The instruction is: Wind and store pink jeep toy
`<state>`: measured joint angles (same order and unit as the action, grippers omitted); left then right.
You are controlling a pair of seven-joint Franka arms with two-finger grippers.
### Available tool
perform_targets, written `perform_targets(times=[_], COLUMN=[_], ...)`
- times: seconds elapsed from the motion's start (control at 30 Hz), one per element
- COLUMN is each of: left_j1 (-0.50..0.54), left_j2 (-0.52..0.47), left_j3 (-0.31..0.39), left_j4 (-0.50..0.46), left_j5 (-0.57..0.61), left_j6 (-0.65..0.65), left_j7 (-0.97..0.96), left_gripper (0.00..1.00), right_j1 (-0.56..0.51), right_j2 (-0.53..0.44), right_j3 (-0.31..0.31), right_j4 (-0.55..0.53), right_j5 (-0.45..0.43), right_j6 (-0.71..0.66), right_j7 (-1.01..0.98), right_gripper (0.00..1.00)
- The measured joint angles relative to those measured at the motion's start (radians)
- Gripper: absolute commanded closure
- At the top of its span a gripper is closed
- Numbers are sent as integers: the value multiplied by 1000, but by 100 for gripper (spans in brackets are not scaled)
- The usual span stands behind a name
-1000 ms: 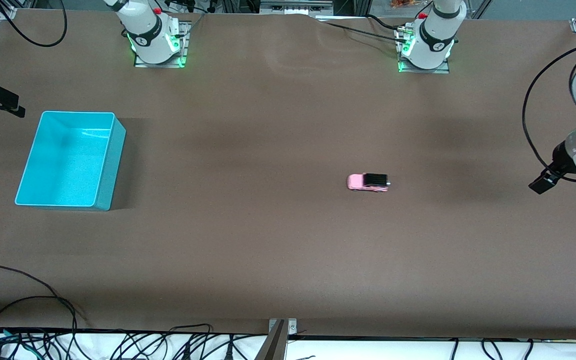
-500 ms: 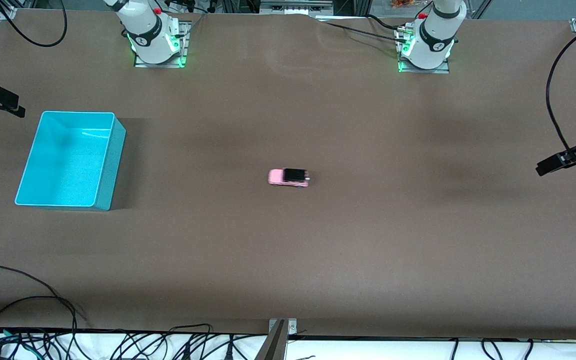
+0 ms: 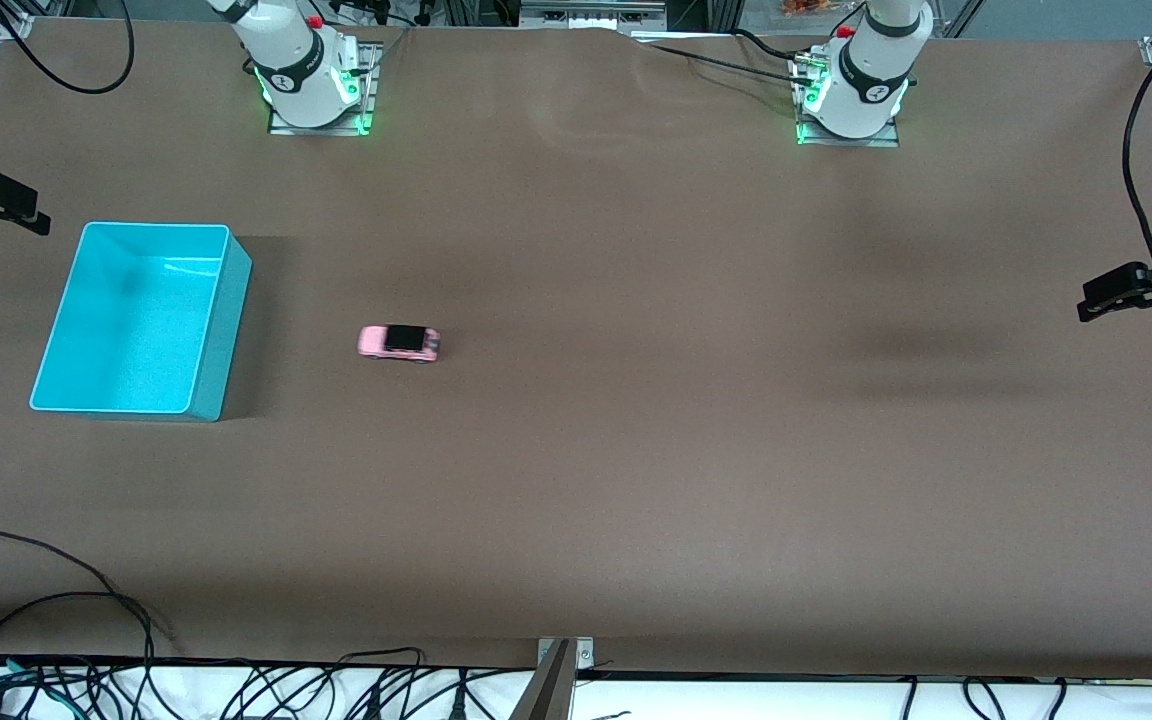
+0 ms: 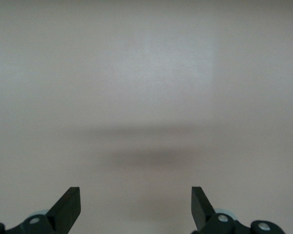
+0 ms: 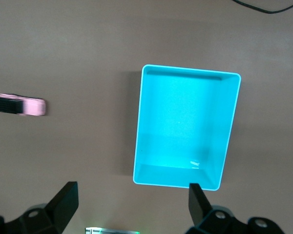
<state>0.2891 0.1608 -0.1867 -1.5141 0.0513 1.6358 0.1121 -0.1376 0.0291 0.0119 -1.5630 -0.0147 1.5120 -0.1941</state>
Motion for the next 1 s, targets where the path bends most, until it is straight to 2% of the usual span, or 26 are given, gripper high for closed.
perform_targets(times=[1.0], left_j1=[-2], left_j2=[-9], left_j3=[-17], left_j4=[-23], left_j5=[-13], left_j6=[-12], left_j7=[23], left_gripper=[0], right_j1=[0], right_j2=[0], right_j3=[0], right_j4=[0], right_j5=[0], right_j6=[0], right_j7=[0], right_gripper=[0])
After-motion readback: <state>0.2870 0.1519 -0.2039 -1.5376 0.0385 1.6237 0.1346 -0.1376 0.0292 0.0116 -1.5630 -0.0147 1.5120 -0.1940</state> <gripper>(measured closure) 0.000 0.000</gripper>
